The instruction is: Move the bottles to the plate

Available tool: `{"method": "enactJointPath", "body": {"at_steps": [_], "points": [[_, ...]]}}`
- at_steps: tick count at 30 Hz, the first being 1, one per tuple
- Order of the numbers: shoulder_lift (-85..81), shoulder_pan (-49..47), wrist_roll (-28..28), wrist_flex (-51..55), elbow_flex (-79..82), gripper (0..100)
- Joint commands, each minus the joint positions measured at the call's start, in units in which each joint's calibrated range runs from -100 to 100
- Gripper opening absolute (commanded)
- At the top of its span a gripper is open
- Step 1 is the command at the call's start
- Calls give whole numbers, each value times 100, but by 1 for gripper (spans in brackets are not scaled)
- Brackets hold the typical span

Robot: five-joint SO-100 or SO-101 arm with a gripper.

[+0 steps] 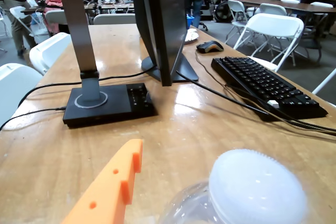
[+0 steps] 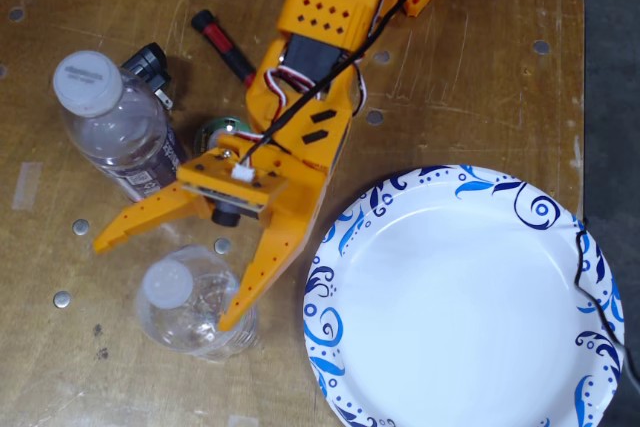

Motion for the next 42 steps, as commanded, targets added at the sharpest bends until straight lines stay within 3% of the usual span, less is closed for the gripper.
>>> {"method": "enactJointPath", "body": {"at_steps": [1, 24, 32, 42], "points": [[55, 30, 16, -80, -457, 44], [772, 192, -15, -71, -1241, 43], [721, 375, -15, -80, -1169, 28], [721, 548, 11, -80, -1142, 19]]}}
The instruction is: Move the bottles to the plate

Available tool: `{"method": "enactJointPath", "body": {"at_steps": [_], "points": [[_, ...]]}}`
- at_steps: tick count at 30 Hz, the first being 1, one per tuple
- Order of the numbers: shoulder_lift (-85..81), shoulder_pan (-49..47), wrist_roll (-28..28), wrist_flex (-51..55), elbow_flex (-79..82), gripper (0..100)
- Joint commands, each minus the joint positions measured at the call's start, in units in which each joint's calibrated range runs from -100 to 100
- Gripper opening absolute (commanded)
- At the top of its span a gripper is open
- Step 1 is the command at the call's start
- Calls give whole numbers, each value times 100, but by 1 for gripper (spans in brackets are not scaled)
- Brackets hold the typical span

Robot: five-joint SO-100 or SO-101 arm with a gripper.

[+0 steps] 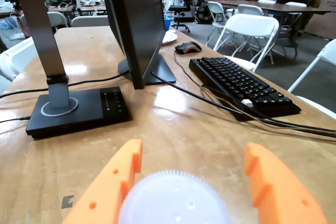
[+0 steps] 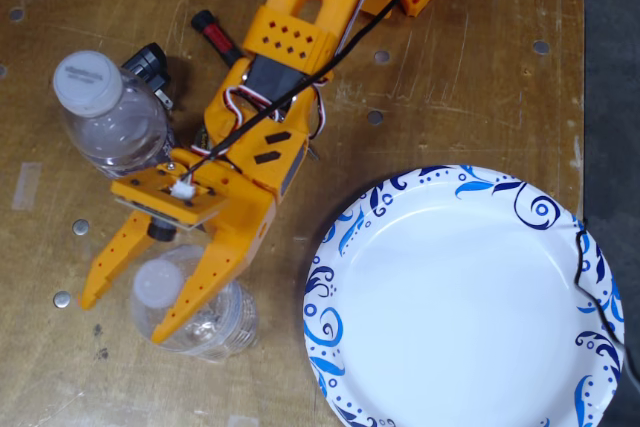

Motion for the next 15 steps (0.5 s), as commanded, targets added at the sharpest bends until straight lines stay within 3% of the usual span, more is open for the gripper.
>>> {"method": "enactJointPath", "body": {"at_steps": [1, 15], "points": [[-76, 46, 16, -71, -198, 18], [-93, 230, 16, -89, 28, 7]]}}
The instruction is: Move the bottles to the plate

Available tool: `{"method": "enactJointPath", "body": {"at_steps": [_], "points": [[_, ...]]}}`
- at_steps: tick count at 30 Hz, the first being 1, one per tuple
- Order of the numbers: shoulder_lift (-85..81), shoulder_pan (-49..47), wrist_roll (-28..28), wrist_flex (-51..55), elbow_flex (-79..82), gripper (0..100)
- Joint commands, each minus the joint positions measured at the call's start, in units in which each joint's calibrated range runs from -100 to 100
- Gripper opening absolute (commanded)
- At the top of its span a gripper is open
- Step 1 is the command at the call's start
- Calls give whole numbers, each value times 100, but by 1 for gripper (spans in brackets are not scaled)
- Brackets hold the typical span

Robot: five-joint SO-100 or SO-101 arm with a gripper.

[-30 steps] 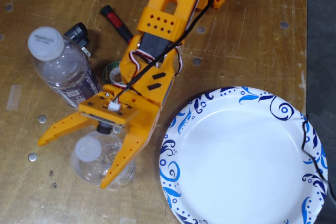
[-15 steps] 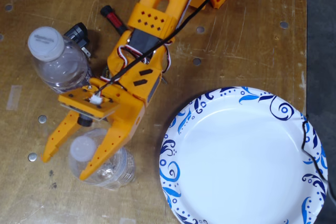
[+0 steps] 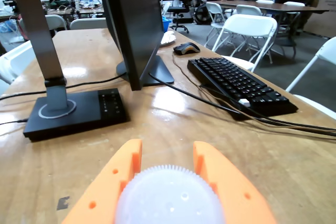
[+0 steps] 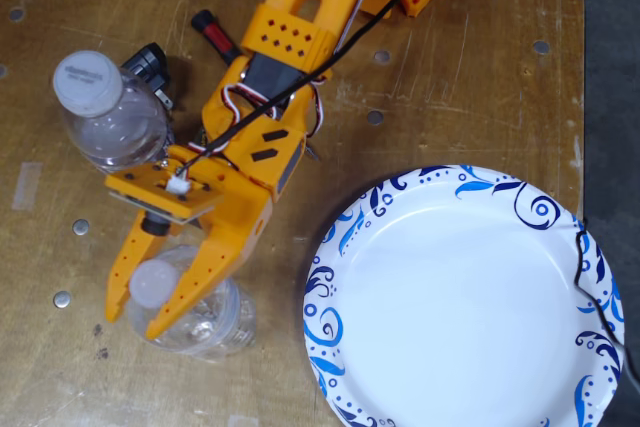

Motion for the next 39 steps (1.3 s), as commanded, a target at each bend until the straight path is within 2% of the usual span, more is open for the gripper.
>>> {"method": "enactJointPath", "body": {"at_steps": [1, 10, 14, 20, 30, 39], "points": [[-93, 120, 32, -63, -26, 7], [-118, 45, 27, -63, -162, 7], [-557, 77, 32, 15, -594, 4], [-1374, 12, 1, 1216, -1098, 1], [-2631, -1260, -5, 3035, -1053, 1], [-3499, -2370, -15, 2905, 352, 2]]}}
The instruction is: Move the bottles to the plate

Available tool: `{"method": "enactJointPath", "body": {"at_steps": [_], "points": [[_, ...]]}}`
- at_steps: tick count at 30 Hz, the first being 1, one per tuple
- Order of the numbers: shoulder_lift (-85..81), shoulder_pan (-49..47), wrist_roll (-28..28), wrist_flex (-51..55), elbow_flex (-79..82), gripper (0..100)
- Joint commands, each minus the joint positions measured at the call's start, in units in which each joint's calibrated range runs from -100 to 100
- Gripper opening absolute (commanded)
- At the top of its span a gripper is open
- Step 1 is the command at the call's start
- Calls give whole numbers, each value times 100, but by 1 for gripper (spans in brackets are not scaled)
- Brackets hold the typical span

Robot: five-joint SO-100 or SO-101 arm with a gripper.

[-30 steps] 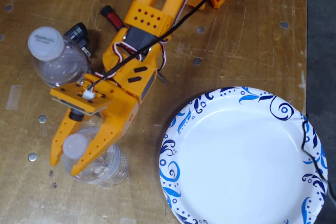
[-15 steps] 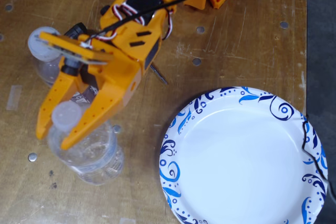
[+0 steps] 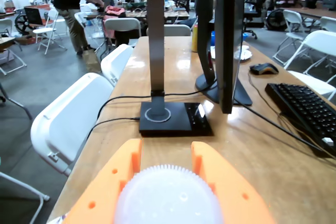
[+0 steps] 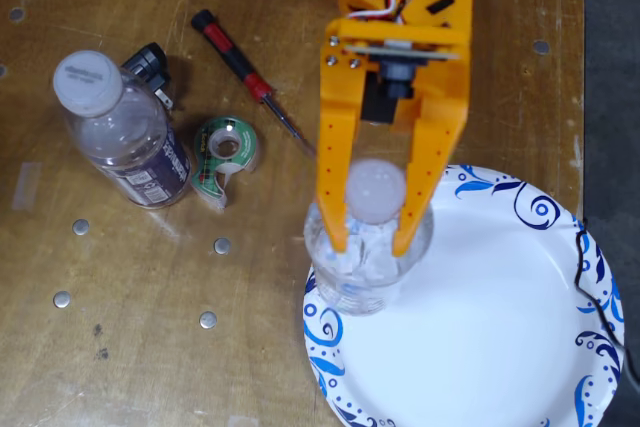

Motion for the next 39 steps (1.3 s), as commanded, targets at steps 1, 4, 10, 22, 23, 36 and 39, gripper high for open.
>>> {"method": "enactJointPath", "body": {"at_steps": [1, 4, 10, 22, 23, 36, 39], "points": [[-597, -407, -20, -195, 496, 2], [-968, -687, -20, -569, 1253, 2], [-1491, -1183, -20, -1570, 2694, 2], [-1584, -2262, -20, -2240, 3938, 2], [-1567, -2337, -20, -2240, 3947, 2], [-1314, -2510, -198, -2710, 3956, 2], [-1095, -2445, -198, -3024, 3956, 2]]}}
